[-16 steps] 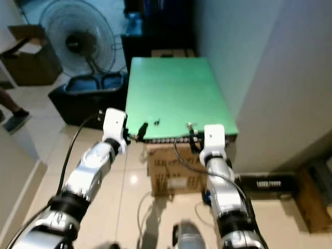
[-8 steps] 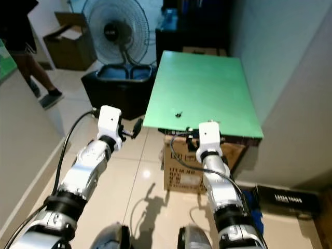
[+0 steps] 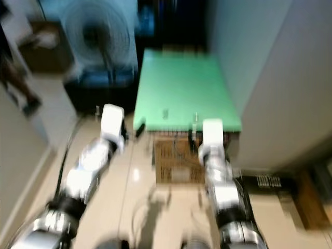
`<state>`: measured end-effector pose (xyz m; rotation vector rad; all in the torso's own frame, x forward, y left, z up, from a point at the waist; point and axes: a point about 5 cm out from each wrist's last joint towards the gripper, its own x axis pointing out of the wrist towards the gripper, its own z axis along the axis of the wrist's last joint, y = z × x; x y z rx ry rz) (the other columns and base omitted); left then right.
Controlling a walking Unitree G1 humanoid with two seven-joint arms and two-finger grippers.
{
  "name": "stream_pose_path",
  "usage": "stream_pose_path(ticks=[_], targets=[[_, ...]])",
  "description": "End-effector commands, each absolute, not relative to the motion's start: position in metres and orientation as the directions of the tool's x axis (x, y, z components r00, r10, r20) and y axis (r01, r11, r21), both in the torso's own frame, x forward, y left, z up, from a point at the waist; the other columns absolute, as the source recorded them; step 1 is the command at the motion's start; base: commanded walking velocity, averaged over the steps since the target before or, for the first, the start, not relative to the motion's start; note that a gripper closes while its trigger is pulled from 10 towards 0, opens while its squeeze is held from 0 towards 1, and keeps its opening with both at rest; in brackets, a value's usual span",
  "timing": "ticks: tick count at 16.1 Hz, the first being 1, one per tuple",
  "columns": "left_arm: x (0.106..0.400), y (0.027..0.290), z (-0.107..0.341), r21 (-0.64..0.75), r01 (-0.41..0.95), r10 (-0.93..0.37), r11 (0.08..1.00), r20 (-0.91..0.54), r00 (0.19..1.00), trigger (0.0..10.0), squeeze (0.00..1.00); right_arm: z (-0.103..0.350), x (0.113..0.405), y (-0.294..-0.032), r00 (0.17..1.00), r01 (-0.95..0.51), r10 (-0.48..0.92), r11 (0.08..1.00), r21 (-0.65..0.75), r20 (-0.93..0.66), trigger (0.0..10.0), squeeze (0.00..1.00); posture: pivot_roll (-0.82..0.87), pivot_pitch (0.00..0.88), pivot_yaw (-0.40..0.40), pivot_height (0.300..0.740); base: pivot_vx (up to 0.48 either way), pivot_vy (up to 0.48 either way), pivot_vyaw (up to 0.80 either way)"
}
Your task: Hang keys on a hook
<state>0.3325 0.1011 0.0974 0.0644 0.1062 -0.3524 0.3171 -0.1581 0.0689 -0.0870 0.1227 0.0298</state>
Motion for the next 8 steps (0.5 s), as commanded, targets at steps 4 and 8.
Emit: stream_pose_path(ticks=[4,8], targets=[[0.3314,0.0985,0.0996,0.054,0.368,-0.362,0.928,-0.1,0.927,10.0,0.0,0.0732,0.3197,-0.1573,0.994,-0.039,0.03,0.996,-0.078,-0.107,10.0,0.0,-0.09,0.0,0.051,0.74,0.0,0.0,0.0],[0.332,0.102,0.0997,0.067,0.353,-0.346,0.933,-0.095,0.933,10.0,0.0,0.072,0.3198,-0.1574,0.994,-0.04,0.027,0.992,-0.116,-0.11,10.0,0.0,-0.08,0.0,0.037,0.74,0.0,0.0,0.0]])
